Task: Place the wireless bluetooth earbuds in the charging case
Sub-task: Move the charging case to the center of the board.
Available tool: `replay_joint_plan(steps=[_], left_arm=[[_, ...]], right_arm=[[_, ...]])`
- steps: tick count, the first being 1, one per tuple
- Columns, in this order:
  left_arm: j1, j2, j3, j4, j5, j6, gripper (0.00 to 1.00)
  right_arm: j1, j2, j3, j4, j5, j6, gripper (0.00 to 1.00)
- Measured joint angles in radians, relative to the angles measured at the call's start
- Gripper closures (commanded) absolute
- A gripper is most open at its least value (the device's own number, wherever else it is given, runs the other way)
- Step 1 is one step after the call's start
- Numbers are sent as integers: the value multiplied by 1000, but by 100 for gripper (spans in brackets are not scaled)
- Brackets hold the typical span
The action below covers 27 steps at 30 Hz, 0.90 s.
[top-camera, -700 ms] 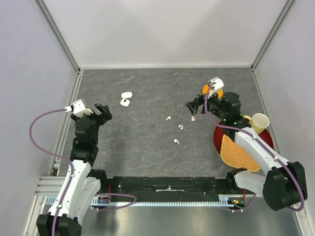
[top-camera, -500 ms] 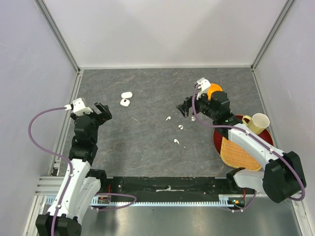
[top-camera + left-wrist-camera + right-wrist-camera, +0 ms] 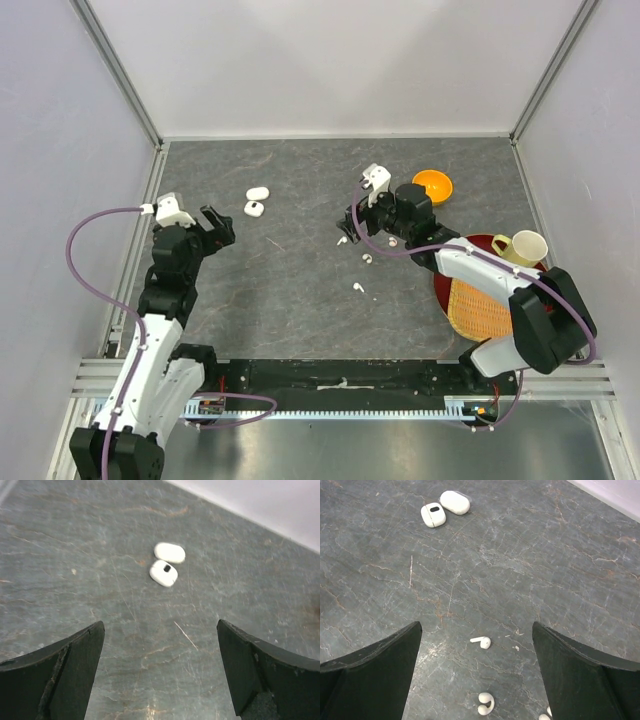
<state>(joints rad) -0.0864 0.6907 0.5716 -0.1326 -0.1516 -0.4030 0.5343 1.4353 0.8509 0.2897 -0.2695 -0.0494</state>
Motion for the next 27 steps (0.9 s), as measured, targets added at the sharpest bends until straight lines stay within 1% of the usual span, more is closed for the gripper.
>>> replay_joint_plan(steps=[5,9,14,17,23,27], left_arm=[[0,87,7,-1,89,5,0],[0,152,24,-3,138,9,0],[0,180,25,-9,164,10,0],[0,210,30,-18,179,10,0],[-2,273,53,-23,208,9,0],[-33,346,92,-6,206,10,0]], right_arm=[[11,12,11,1,5,-15,2],[12,9,27,-11,43,-18,2],[12,10,164,-113,140,24,2],[12,-3,215,-136,174,92,2],[12,-90,158,-150,181,205,2],[12,-149,116,-151,183,243,2]])
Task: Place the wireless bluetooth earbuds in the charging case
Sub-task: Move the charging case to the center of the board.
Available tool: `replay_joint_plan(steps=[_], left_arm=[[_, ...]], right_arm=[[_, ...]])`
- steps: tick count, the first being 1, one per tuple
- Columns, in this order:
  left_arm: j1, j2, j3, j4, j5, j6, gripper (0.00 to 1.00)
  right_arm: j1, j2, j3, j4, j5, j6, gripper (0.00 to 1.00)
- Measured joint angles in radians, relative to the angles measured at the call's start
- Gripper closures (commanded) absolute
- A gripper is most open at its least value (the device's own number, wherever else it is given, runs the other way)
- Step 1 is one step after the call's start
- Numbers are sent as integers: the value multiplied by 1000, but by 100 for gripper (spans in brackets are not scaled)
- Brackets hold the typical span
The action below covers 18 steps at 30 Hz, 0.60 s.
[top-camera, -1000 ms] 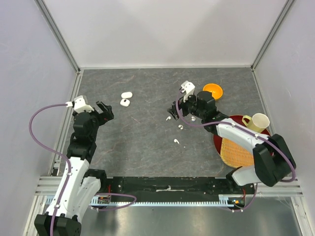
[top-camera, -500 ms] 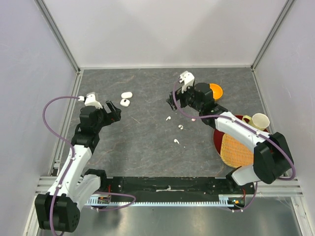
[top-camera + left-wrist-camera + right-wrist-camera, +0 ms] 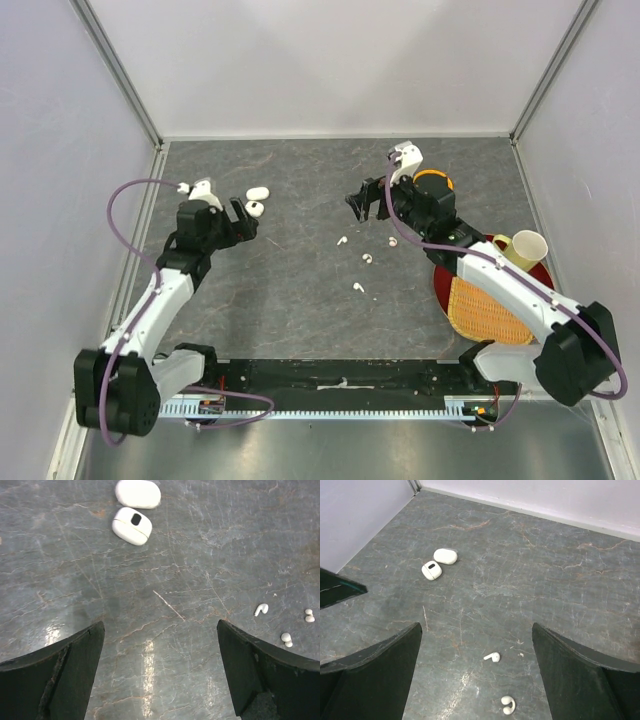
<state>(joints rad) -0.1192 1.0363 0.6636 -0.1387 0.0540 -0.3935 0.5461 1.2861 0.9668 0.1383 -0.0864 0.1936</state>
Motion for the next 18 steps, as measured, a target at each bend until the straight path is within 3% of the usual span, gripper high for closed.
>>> replay_joint_plan(steps=[6,18], left_arm=[[-83,238,151,4,-63,44,0],[-86,689,494,-75,-188,136,1]], right_arm=[[0,-85,-58,-1,23,13,2],[0,-145,-74,-28,104,-8,2]])
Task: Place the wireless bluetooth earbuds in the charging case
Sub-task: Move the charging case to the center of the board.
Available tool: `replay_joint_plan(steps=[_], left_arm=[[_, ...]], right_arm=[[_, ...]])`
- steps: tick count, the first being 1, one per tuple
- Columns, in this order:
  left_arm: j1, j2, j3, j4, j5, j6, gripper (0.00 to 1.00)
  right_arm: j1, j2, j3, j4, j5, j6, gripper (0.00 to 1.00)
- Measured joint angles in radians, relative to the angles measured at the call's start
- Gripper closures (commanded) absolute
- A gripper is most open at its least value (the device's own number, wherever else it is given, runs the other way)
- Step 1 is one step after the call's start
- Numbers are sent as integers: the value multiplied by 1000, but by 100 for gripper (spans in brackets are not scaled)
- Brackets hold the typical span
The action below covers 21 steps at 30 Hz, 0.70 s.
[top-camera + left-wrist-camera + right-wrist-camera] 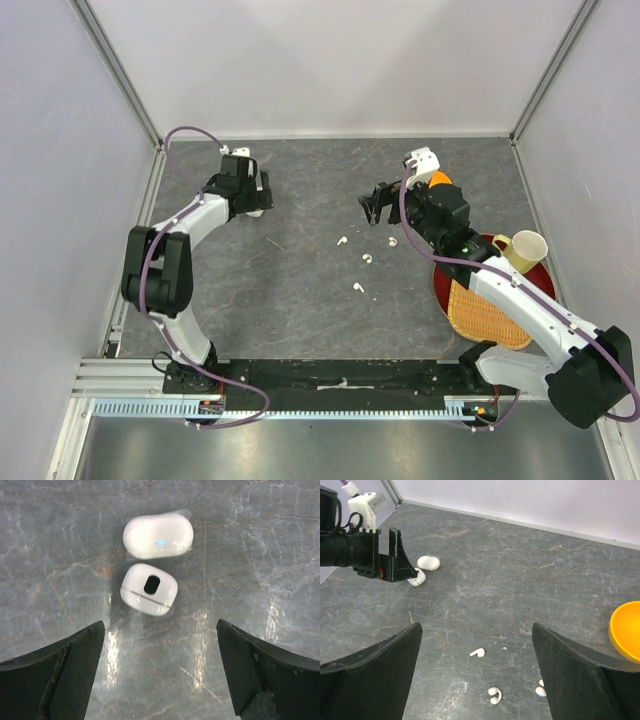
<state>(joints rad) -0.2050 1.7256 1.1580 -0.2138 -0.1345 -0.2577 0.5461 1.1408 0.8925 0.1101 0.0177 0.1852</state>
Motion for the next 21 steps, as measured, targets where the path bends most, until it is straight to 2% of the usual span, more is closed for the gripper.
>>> replay_joint_plan(steps=[12,21], left_arm=[[3,238,240,-104,-43,169,2],[3,311,266,-148,-38,242,8]], right_arm=[[-9,-3,-2,-22,64,-31,2],[-18,-3,-2,-23,77,-33,2]])
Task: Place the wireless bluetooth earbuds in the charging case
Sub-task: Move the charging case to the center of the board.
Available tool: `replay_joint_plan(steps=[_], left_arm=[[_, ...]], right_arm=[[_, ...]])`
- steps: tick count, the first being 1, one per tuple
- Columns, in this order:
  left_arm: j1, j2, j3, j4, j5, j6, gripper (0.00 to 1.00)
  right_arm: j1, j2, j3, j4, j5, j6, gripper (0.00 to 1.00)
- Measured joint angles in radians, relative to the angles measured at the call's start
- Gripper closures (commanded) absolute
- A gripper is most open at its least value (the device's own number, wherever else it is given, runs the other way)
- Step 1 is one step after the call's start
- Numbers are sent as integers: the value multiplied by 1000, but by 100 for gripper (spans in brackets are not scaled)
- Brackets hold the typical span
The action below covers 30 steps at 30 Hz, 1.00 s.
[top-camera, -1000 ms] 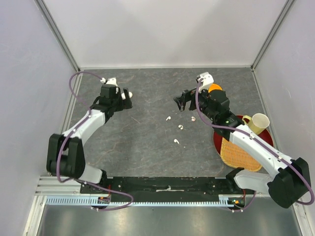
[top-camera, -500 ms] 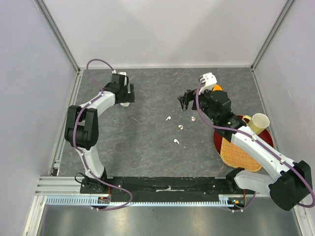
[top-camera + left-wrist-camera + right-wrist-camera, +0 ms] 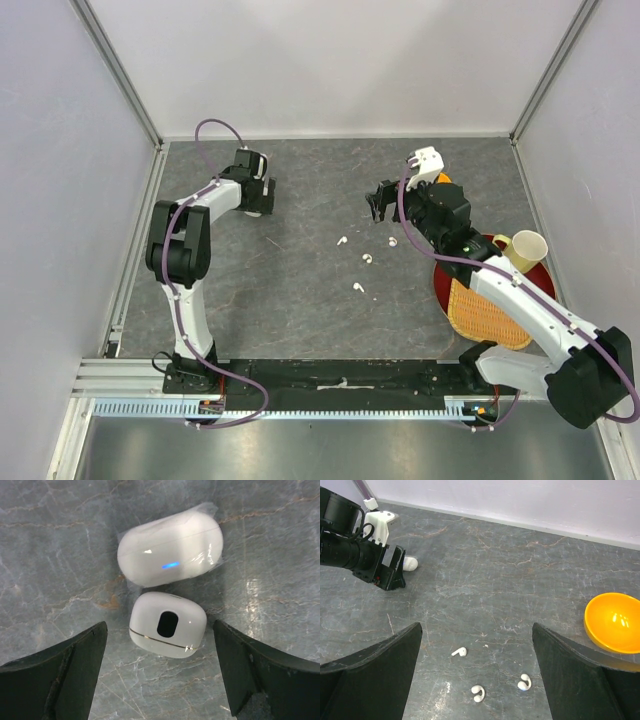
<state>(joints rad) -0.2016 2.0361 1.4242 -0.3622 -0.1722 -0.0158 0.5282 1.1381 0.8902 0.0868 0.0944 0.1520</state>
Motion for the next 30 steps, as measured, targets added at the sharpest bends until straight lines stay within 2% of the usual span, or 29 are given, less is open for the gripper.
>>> replay_joint_plan(steps=[3,9,14,16,23,30], left_arm=[[1,11,4,-2,14,10,11],[3,17,11,-2,45,18,25],[3,17,11,-1,65,28,47],[3,17,10,2,76,31,52],[4,-12,-40,47,154,36,54],[-43,-119,-186,65,264,36,50]], right_arm=[[-3,4,0,0,2,0,2],[-8,11,0,-6,9,0,2],[-9,17,0,-6,15,0,2],[-10,21,0,-6,17,0,2],[-23,23,0,-8,33,0,2],[-57,28,0,-20,67,5,2]])
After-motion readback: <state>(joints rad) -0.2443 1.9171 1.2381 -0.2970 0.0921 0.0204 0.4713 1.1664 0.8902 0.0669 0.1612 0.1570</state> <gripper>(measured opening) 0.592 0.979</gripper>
